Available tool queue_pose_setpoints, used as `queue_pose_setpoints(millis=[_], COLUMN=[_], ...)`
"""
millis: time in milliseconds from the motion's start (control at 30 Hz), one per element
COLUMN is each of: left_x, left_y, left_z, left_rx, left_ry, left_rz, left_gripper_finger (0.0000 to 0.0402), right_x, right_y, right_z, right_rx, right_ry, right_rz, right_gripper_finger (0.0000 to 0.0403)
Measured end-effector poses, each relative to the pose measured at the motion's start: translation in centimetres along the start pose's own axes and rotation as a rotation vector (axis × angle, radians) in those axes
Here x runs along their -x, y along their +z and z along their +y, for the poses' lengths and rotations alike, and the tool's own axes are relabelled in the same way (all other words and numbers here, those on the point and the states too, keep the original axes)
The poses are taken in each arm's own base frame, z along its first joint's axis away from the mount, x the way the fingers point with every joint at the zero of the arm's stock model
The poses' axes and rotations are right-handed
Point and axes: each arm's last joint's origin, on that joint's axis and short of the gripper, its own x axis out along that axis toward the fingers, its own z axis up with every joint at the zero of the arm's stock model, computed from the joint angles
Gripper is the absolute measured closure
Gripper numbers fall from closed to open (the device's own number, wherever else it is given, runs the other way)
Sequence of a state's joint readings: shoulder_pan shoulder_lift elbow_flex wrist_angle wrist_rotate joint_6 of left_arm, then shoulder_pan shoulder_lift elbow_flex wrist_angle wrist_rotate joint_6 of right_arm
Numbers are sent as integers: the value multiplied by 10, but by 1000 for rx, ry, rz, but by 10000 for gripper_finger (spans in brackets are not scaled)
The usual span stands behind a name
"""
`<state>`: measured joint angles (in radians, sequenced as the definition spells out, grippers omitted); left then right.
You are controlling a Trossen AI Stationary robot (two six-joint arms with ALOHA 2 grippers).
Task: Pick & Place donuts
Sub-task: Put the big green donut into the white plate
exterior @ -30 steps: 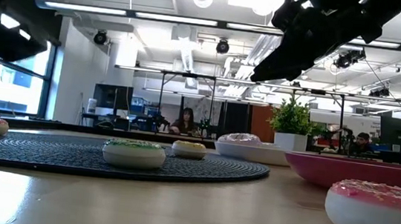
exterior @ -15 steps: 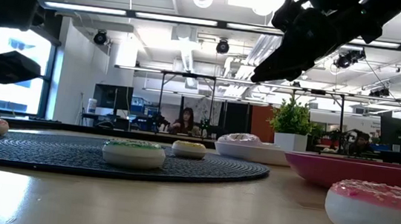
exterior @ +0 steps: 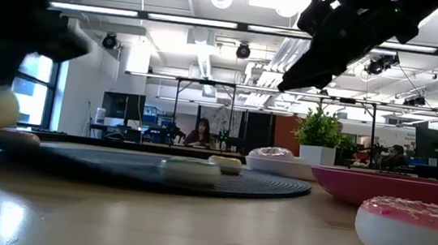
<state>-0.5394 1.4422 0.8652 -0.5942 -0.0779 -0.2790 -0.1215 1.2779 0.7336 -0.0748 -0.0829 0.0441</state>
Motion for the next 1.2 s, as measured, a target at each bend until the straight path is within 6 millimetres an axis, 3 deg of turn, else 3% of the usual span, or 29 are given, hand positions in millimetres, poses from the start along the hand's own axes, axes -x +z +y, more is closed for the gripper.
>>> queue_pose_setpoints(millis=[167,333,467,533,633,767,867,1000,1200], left_x=[20,44,59,56,37,4,-9,-15,-13], left_y=[36,63,79,85,91,95,95,96,107], left_z=[43,106,161,186,216,242,261,282,292], left_rx=[-153,-175,-106,-76,-42,14,240,514,555], left_ry=[158,239,267,267,284,243,188,119,7], left_rz=[-109,-221,-452,-557,-644,-720,-737,-750,-739], left_gripper_finger=[397,392,391,391,391,390,390,390,390], right_x=[15,26,32,35,36,34,34,34,30], right_y=[-1,-7,-15,-18,-17,-11,-10,-8,1], right_z=[0,0,0,1,-1,-3,-3,-1,5], right_rx=[-22,-65,-48,-48,14,290,525,749,1049], right_ry=[-42,-78,-74,-74,-113,-203,-275,-264,-160], right_rz=[164,263,346,378,376,329,360,373,286], right_gripper_finger=[210,210,210,210,210,210,210,210,211])
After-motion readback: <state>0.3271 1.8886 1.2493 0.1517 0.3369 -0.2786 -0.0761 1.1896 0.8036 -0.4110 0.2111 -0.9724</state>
